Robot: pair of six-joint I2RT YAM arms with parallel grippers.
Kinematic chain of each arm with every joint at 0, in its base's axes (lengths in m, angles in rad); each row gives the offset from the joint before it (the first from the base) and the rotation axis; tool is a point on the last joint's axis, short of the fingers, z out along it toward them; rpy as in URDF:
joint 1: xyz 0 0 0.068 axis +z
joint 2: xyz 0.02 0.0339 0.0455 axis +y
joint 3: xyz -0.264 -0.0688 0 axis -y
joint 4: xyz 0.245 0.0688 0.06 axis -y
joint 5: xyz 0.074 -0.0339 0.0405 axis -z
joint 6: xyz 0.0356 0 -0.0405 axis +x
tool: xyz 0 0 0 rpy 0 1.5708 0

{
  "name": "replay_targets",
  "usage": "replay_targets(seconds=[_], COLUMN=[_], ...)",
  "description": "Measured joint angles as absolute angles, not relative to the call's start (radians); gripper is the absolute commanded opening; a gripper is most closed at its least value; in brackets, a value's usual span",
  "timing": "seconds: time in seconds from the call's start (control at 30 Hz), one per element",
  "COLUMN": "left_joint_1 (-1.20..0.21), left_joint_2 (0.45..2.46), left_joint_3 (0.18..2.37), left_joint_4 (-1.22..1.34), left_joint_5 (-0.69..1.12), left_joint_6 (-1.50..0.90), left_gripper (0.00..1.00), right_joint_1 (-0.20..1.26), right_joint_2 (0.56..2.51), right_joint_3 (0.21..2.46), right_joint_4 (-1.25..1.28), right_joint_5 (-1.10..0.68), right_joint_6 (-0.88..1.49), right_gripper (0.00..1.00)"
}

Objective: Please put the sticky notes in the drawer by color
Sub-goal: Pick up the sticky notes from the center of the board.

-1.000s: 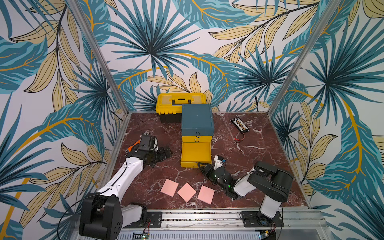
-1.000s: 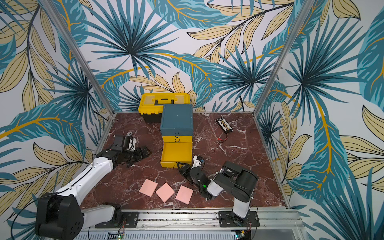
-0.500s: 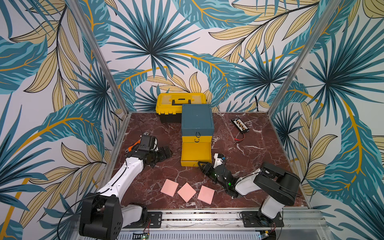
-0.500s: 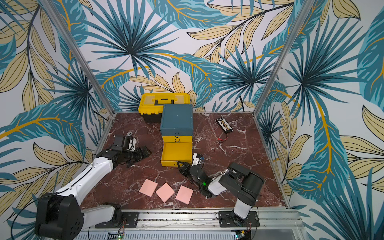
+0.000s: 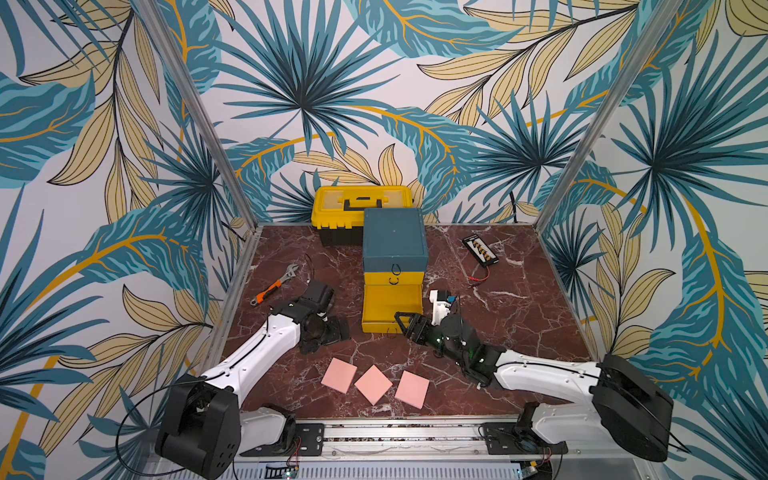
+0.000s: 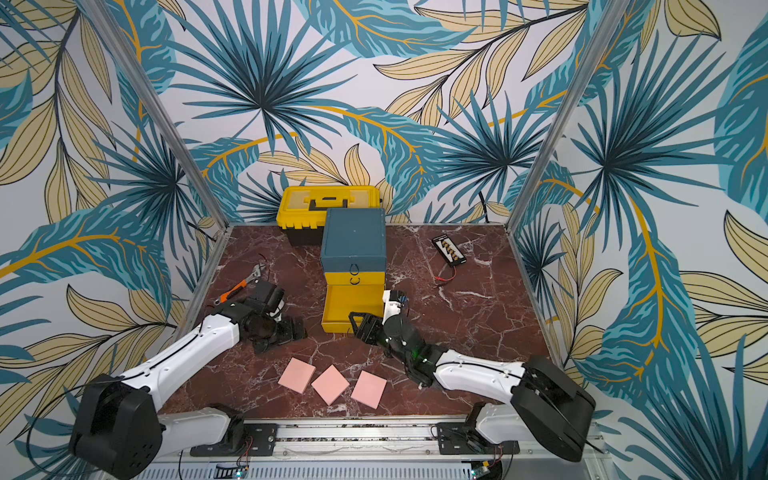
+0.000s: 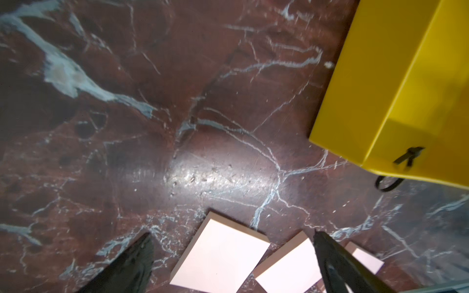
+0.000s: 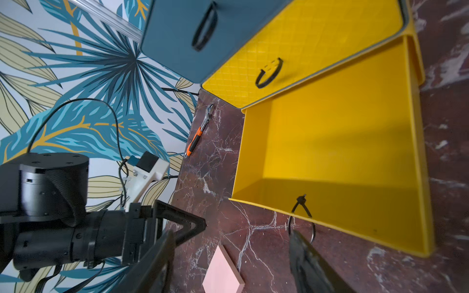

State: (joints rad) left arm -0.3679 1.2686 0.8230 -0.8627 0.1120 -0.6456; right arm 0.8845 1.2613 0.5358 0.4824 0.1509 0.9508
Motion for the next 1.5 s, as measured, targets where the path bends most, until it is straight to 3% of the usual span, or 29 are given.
replay_targets(seconds=[0.2, 0.53, 1.3, 1.5], left_joint_1=[-0.498, -0.625, -0.648, -0.649], left_joint_2=[1.278, 1.340, 1.425, 1.418], left_joint_3=[0.817, 0.723, 0.701, 0.679], left_joint_4=[-0.926, -0.903, -0.809, -0.797], left_joint_5=[0.030, 0.011, -0.002, -0.006], left_joint_6=[-0.681, -0.741, -0.760, -0.776], left_gripper=[1.00, 1.00, 1.00, 0.96], right_joint_1=[0.884, 0.884, 0.884, 0.881], right_joint_2=[1.140, 1.183, 1.285, 1.298], right_joint_3=[0.572, 0.578, 0.616, 0.621], right_joint_4=[0.310, 0.240, 0.233, 0.231], right_joint_5=[0.197, 0.213, 0.223, 0.229], right_joint_6=[0.850, 0.807, 0.807, 0.812], right_gripper=[0.82, 0.82, 0.82, 0.82])
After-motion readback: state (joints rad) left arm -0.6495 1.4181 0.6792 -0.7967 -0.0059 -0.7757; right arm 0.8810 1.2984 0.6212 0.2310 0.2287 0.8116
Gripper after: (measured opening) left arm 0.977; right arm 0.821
